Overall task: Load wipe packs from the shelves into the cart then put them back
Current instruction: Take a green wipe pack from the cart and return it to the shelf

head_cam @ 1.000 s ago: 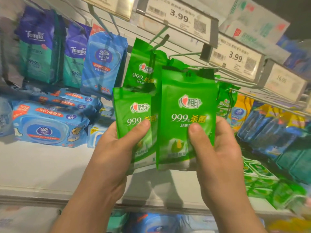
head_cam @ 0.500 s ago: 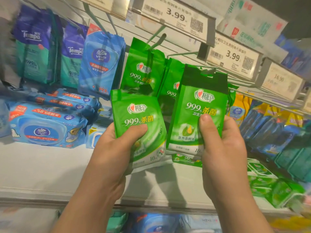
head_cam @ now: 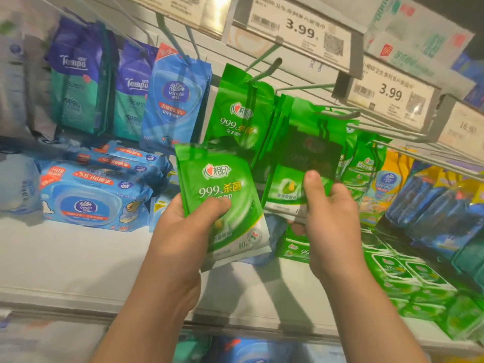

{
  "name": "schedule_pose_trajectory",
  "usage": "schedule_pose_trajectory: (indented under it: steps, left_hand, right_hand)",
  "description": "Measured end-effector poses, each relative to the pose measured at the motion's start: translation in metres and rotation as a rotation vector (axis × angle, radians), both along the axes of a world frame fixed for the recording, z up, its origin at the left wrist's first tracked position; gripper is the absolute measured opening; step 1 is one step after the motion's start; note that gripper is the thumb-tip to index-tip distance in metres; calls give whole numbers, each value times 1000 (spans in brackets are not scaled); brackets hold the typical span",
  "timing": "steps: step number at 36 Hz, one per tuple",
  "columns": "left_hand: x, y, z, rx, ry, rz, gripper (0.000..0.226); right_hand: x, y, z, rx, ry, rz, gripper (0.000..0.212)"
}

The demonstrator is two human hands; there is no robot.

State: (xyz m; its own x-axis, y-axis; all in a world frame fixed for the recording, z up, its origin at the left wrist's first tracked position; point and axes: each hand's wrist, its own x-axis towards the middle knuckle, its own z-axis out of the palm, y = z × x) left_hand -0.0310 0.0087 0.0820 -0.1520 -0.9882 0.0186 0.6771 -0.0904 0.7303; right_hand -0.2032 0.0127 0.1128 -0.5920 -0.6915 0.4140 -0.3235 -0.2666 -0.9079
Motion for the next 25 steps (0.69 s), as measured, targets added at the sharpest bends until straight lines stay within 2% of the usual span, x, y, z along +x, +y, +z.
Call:
schedule_pose_trajectory:
  steps: [2,6,12,18,23,25]
  left_hand:
    - [1,-1,1,6,21,4,17]
    - [3,-3,3,8,38,16,20]
    - [1,-4,3,-14,57,2,22]
    - [-2,-4,5,-57,41,-7,47]
    - [-3,-5,3,-101,28,-28,48]
    - [-4,-5,3,-127,18,-33,48]
  right_hand:
    - [0,-6,3,-7,16,-28,26]
    - [2,-16,5,1,3,-39,21]
    - [1,-18,3,51,-19,-41,27]
    - [-3,-10,-13,142,-60,34,47]
    - [-6,0,-33,139,38,-156,40]
    - [-3,10,-34,61,106,-109,28]
